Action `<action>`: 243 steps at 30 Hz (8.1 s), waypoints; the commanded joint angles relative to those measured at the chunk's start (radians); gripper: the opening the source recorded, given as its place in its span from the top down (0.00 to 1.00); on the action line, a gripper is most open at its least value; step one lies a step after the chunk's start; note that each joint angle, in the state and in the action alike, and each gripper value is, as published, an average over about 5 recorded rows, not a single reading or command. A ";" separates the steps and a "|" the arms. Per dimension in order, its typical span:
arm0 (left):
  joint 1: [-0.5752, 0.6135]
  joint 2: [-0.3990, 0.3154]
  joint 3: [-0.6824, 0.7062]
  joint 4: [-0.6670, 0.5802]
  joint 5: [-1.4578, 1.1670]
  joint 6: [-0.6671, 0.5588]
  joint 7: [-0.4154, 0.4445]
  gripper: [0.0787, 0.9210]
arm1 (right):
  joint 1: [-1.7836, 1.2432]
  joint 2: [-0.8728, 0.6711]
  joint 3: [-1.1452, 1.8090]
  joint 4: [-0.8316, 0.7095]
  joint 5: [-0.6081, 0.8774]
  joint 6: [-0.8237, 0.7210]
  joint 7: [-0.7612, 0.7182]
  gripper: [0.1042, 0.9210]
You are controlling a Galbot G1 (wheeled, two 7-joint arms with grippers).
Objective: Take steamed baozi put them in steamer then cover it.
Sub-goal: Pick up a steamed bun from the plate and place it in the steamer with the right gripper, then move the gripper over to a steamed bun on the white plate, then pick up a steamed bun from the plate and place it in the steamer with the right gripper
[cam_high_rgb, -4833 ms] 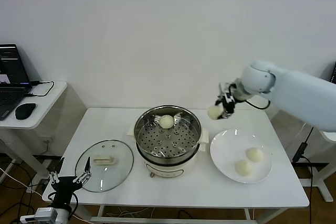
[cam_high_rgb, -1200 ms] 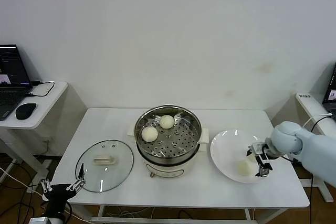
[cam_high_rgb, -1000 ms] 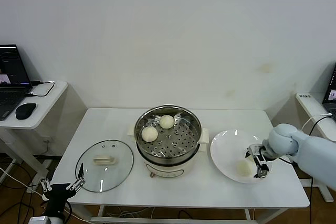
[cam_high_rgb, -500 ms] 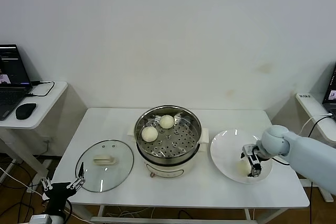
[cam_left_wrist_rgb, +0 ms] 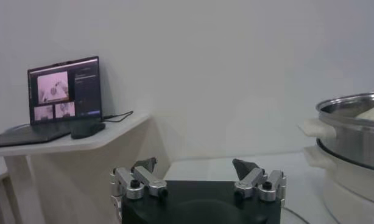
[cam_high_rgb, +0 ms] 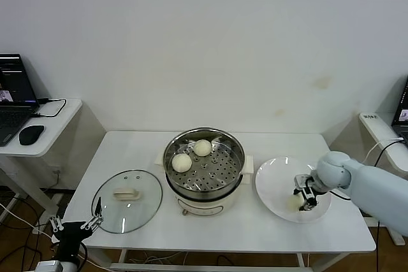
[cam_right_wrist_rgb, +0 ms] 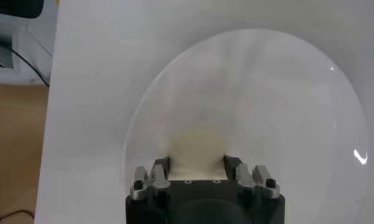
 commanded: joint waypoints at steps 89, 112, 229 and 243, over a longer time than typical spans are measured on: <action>-0.041 0.015 -0.022 -0.013 -0.037 0.007 -0.002 0.12 | 0.689 0.564 -0.460 -0.010 0.228 0.422 -0.012 0.12; -0.040 0.072 -0.019 0.001 -0.043 0.019 0.000 0.12 | 0.350 -0.167 -0.133 0.156 0.098 0.040 -0.081 0.12; -0.048 0.046 -0.026 0.017 -0.045 0.012 -0.002 0.12 | 0.620 0.572 -0.440 -0.029 0.734 -0.434 0.305 0.42; -0.055 0.044 -0.023 0.025 -0.044 0.012 -0.002 0.12 | 0.531 0.538 -0.439 -0.062 0.655 -0.434 0.293 0.42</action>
